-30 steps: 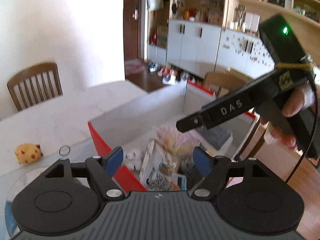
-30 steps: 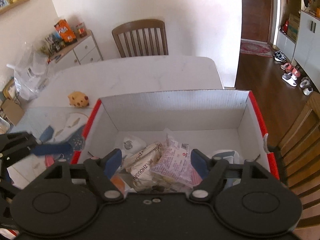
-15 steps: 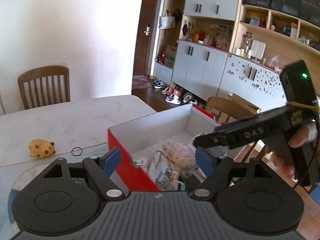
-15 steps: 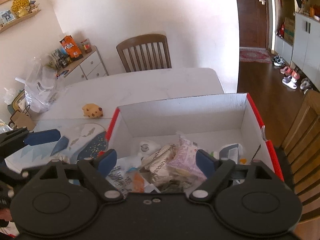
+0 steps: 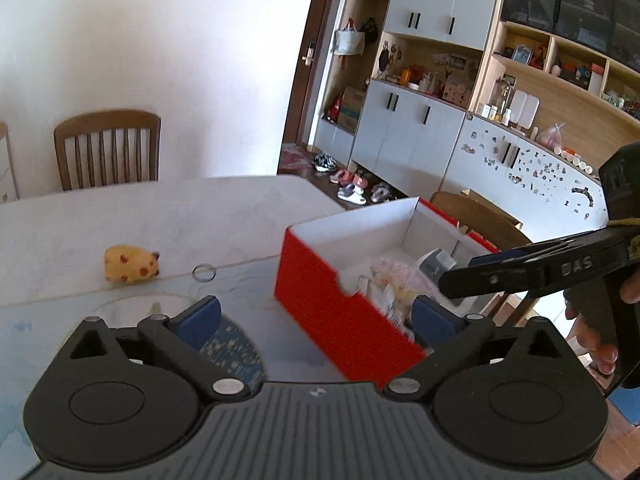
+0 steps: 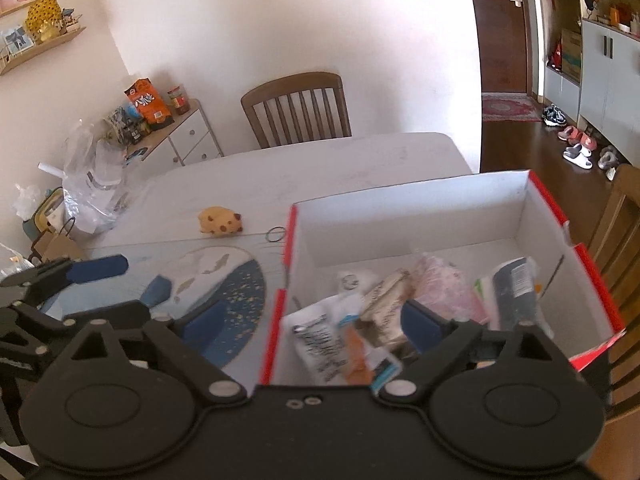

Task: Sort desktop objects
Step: 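Withdraw both grippers from the box back over the table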

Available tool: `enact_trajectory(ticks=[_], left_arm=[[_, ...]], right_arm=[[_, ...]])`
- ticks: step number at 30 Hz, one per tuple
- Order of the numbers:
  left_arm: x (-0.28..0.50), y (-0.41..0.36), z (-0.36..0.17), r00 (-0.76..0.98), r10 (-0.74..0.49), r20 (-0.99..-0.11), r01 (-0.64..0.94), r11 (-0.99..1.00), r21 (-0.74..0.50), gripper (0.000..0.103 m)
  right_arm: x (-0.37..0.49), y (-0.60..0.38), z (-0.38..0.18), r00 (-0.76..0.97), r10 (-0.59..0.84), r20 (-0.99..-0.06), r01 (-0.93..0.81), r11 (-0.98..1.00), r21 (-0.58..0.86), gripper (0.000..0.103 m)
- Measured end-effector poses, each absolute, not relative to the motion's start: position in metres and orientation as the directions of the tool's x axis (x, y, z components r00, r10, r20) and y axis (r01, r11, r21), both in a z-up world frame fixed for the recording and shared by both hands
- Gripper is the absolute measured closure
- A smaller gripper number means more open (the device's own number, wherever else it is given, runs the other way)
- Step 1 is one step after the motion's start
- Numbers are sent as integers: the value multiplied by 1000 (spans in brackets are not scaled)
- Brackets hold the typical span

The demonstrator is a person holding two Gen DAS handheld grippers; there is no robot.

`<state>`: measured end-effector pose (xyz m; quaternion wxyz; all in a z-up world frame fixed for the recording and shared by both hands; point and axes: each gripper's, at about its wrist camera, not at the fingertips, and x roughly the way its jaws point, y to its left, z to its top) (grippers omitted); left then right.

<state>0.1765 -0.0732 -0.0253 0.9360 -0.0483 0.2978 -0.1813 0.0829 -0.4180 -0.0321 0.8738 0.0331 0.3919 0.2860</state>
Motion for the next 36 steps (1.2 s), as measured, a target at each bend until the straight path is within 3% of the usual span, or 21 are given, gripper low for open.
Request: enact_trajectory(ticks=[19,36], left_arm=[[156,42,-75,691,-410,-595,333,912,-241,0],[185,114,-100,736,-308,-603,239,951,-195,0]], right_arm=[[32,-304,-44,513,509,-691,-482,837,258,1],[17,-213,-100,517,401,-756,-456,877,153,1]])
